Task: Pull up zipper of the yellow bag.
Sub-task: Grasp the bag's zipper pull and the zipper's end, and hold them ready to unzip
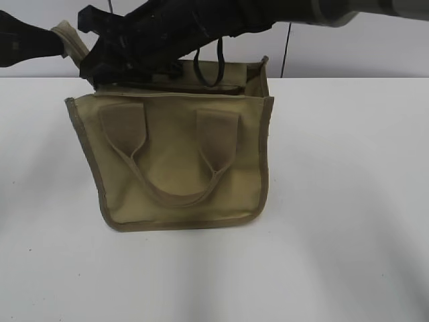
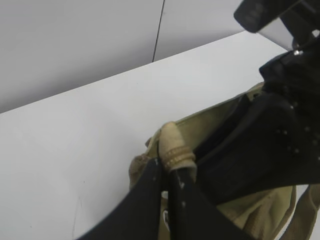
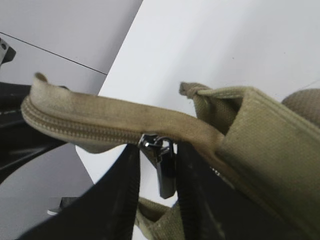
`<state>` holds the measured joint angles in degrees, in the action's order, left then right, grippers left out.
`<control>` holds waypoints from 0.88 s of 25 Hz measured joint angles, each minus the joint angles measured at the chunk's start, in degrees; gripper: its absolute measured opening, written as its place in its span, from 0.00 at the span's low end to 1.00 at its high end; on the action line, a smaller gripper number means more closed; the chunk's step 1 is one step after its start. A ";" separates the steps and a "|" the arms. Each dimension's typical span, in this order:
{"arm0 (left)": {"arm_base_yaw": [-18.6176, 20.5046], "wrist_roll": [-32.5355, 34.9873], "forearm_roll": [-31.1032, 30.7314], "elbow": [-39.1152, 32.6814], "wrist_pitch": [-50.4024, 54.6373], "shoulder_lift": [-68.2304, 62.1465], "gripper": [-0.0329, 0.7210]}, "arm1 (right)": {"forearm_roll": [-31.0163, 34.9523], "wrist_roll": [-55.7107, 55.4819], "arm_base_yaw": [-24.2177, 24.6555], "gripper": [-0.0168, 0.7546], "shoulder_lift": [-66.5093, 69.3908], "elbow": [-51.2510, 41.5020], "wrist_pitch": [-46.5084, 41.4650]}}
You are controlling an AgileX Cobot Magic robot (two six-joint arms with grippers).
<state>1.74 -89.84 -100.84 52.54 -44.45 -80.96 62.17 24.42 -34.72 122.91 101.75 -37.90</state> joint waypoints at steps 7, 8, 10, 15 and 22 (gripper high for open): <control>0.00 0.00 0.00 0.00 0.00 0.00 0.04 | 1.56 -1.19 0.00 0.31 0.26 0.00 -0.18; 0.00 0.00 0.00 0.00 0.00 0.00 0.04 | 1.56 -1.80 0.00 0.31 0.26 0.00 -0.18; 0.00 0.00 0.00 0.00 0.00 0.00 0.04 | 1.56 -2.77 0.00 0.30 0.26 0.00 -0.04; 0.00 0.00 0.00 0.00 0.05 0.00 0.04 | 0.56 -3.52 0.00 0.18 0.26 0.00 0.58; 0.00 0.00 -0.49 0.00 0.05 0.00 0.04 | -1.18 -6.20 -0.18 0.20 1.07 0.00 0.65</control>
<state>1.74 -89.84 -101.33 52.54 -44.40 -80.96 60.99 18.22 -34.90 123.98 101.75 -37.25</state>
